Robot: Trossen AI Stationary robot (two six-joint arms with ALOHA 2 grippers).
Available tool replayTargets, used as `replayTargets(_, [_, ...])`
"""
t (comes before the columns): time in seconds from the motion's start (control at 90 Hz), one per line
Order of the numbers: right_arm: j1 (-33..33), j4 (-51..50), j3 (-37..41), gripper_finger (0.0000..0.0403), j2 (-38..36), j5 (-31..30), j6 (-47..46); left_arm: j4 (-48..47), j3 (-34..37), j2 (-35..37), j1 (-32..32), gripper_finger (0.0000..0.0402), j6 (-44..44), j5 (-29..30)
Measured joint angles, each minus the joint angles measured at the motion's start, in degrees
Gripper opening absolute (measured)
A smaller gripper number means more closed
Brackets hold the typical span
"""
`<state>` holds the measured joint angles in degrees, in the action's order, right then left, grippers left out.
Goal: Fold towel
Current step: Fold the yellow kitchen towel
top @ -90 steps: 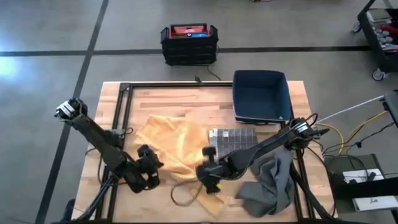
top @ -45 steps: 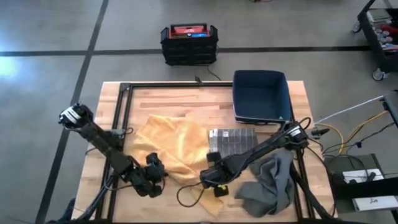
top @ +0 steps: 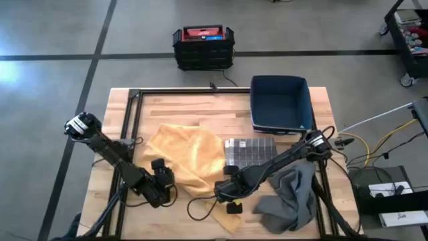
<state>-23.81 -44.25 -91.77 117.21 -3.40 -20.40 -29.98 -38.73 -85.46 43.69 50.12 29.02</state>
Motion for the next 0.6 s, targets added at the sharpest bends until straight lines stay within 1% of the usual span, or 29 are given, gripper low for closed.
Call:
replayTargets(0.089, [0.20, 0.00, 0.00, 0.0053, 0.00, -0.08, 0.07, 0.17, 0.22, -1.40, -0.48, 0.0247, -2.42, 0.19])
replayTargets(0.156, [0.22, -0.07, 0.00, 0.0071, 0.00, -0.02, 0.71, 0.42, 0.06, -2.62, -0.47, 0.0221, -3.15, 1.57])
replayTargets(0.222, [0.24, -0.44, -0.02, 0.0087, 0.00, 0.29, 1.38, -1.02, -0.55, -3.35, -0.45, 0.0163, -3.36, 2.91])
replayTargets(0.311, [0.14, -1.68, -0.09, 0.0100, -0.06, 0.67, 1.32, -8.24, -2.53, -3.80, -0.77, 0.0048, -3.25, 3.62])
replayTargets(0.344, [0.06, -2.62, -0.47, 0.0103, -0.25, 0.97, 1.13, -11.15, -4.27, -3.33, -0.75, 0.0026, -2.67, 3.06])
replayTargets(0.411, [-0.23, -4.30, -1.31, 0.0106, -1.11, 1.04, 0.87, -18.00, -8.96, -1.75, -0.59, 0.0016, -0.76, 2.67])
replayTargets(0.5, [-0.79, -2.54, -2.67, 0.0107, -2.85, 0.90, 1.38, -28.01, -16.05, -0.25, -0.44, 0.0004, 0.37, 2.69])
replayTargets(0.6, [-1.49, 2.53, -3.02, 0.0102, -4.22, 0.85, 2.75, -33.44, -23.09, 2.13, -0.43, 0.0003, 0.46, 2.35])
